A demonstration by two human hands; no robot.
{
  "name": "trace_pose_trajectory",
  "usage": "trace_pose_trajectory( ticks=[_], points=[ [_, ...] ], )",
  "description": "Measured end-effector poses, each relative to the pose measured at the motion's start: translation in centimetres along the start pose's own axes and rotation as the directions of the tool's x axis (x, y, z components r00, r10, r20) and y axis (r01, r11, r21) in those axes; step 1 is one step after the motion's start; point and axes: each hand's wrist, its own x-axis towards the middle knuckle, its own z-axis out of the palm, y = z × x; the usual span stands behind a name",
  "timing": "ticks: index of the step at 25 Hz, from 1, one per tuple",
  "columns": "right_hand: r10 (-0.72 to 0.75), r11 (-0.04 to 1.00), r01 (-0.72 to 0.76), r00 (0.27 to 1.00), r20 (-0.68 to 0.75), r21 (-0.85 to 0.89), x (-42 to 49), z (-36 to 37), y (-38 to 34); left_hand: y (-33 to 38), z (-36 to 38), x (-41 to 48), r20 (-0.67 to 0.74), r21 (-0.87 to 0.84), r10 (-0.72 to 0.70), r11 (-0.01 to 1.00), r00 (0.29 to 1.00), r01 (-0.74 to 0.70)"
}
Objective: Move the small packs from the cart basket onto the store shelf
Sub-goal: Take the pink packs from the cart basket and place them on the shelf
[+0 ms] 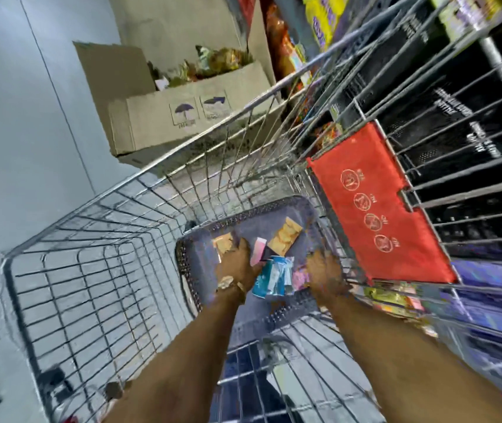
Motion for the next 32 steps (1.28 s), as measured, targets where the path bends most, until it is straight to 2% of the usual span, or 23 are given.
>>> trace_pose_trajectory(
  ticks=[1, 2, 4, 6, 7, 8, 9, 10, 11, 12, 13, 15, 18, 21, 24, 27, 30, 32],
  points=[
    [-0.074, 0.994, 0.066, 0.992, -0.099, -0.087, 0.1, -0.5, 0.6, -0.1, 0.1, 0.1, 0.004, 0.001, -0.005, 1.000, 1.000, 0.005],
    [-0.131, 0.974, 0.106, 0.985, -0.114, -0.201, 0.1, -0.9, 0.9, -0.2, 0.1, 0.2, -0.001, -0.006, -0.001, 1.000, 1.000, 0.001],
    [-0.225, 0.875, 0.161, 0.970, -0.090, -0.457, -0.6, -1.8, 0.5, 0.2, -0.6, 0.1, -0.051, -0.071, -0.028, 0.997, 0.998, 0.025],
    [-0.242, 0.804, 0.208, 0.970, 0.013, -0.558, -1.8, -2.8, 0.5, 0.6, -1.8, -0.9, -0.081, -0.173, -0.093, 0.982, 0.992, 0.078],
    [-0.276, 0.791, 0.234, 0.961, 0.013, -0.565, -2.8, -3.2, 0.5, 0.6, -1.9, -1.5, -0.083, -0.254, -0.122, 0.962, 0.989, 0.097],
    [-0.231, 0.768, 0.208, 0.972, 0.041, -0.605, -4.3, -4.1, -0.2, 0.6, -2.2, -2.1, -0.072, -0.383, -0.133, 0.919, 0.988, 0.096],
    [-0.216, 0.737, 0.199, 0.975, 0.055, -0.646, -6.2, -5.3, -1.3, 0.7, -2.6, -2.8, -0.033, -0.547, -0.145, 0.831, 0.989, 0.103],
    [-0.215, 0.718, 0.204, 0.974, 0.067, -0.665, -7.0, -5.8, -1.8, 1.0, -3.3, -3.6, 0.028, -0.715, -0.155, 0.688, 0.988, 0.128],
    [-0.190, 0.792, 0.176, 0.981, 0.037, -0.585, -8.1, -6.4, -2.4, 1.5, -4.3, -4.6, 0.117, -0.835, -0.147, 0.521, 0.982, 0.177],
    [-0.115, 0.866, 0.143, 0.990, 0.088, -0.479, -8.7, -7.2, -3.0, 2.3, -5.5, -5.6, 0.176, -0.899, -0.126, 0.382, 0.976, 0.212],
    [-0.100, 0.927, 0.138, 0.987, 0.125, -0.349, -9.9, -8.0, -3.3, 3.2, -6.6, -6.7, 0.204, -0.924, -0.111, 0.305, 0.973, 0.229],
    [-0.186, 0.971, 0.199, 0.977, 0.108, -0.135, -12.7, -10.1, -3.9, 4.8, -8.6, -8.6, 0.203, -0.947, -0.080, 0.238, 0.976, 0.216],
    [-0.343, 0.930, 0.328, 0.937, 0.069, 0.165, -18.2, -13.8, -4.2, 6.8, -11.2, -10.5, 0.189, -0.965, -0.044, 0.175, 0.981, 0.194],
    [-0.446, 0.800, 0.448, 0.889, -0.104, 0.399, -25.3, -17.3, -3.2, 10.3, -14.4, -13.4, 0.154, -0.981, 0.038, 0.124, 0.987, 0.148],
    [-0.422, 0.609, 0.540, 0.841, -0.339, 0.581, -30.9, -19.5, -0.5, 15.0, -17.5, -17.8, 0.049, -0.992, 0.196, 0.123, 0.979, 0.025],
    [-0.287, 0.298, 0.552, 0.830, -0.478, 0.779, -36.2, -20.3, 2.1, 19.3, -19.2, -22.1, -0.055, -0.980, 0.427, 0.149, 0.903, -0.130],
    [-0.115, -0.045, 0.571, 0.812, -0.572, 0.820, -40.7, -20.2, 5.5, 24.1, -18.7, -25.3, -0.048, -0.982, 0.599, 0.118, 0.799, -0.148],
    [0.051, -0.124, 0.628, 0.777, -0.627, 0.768, -42.5, -19.9, 8.2, 27.6, -17.6, -27.2, 0.005, -0.986, 0.685, 0.125, 0.728, -0.112]
  ],
)
